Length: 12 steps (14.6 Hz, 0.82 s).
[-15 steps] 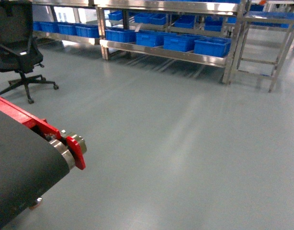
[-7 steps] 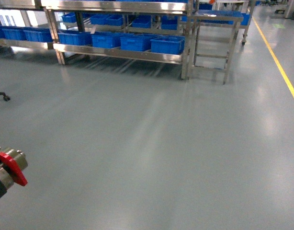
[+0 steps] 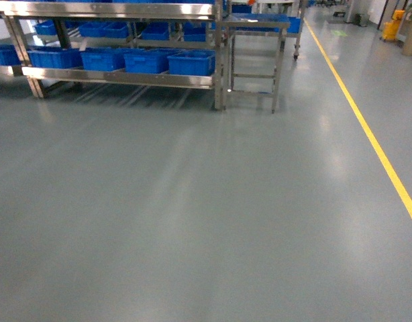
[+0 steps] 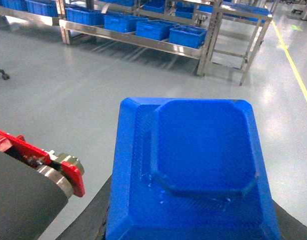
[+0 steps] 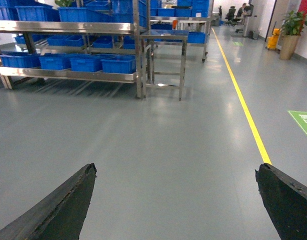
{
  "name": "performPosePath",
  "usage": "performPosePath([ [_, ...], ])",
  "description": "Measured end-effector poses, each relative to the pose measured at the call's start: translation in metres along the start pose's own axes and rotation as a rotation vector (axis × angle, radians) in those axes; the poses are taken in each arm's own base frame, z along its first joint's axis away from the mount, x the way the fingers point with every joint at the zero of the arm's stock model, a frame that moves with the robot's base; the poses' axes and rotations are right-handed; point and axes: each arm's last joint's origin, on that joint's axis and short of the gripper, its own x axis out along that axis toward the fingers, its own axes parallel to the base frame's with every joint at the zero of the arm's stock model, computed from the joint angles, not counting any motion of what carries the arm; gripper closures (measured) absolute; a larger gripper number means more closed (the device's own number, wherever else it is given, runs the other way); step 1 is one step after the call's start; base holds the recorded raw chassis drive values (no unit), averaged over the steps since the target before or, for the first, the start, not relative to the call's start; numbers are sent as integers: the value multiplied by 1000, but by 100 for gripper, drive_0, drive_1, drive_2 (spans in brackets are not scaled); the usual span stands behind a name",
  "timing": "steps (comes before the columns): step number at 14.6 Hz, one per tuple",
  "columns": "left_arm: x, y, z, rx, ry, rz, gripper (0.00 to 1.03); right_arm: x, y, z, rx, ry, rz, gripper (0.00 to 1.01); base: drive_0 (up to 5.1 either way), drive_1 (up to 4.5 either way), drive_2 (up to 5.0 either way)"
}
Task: Pick blue part to blue bin on bottom shelf
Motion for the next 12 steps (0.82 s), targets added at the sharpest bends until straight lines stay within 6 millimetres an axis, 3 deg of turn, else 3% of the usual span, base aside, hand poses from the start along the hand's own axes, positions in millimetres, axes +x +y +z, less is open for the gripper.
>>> performPosePath([
  [6, 0, 0, 0, 0, 0, 0, 60, 0, 0, 0, 0, 0, 0, 3, -162, -162, -162],
  [12, 0, 0, 0, 0, 0, -2, 60, 0, 0, 0, 0, 0, 0, 3, -14, 413, -442],
])
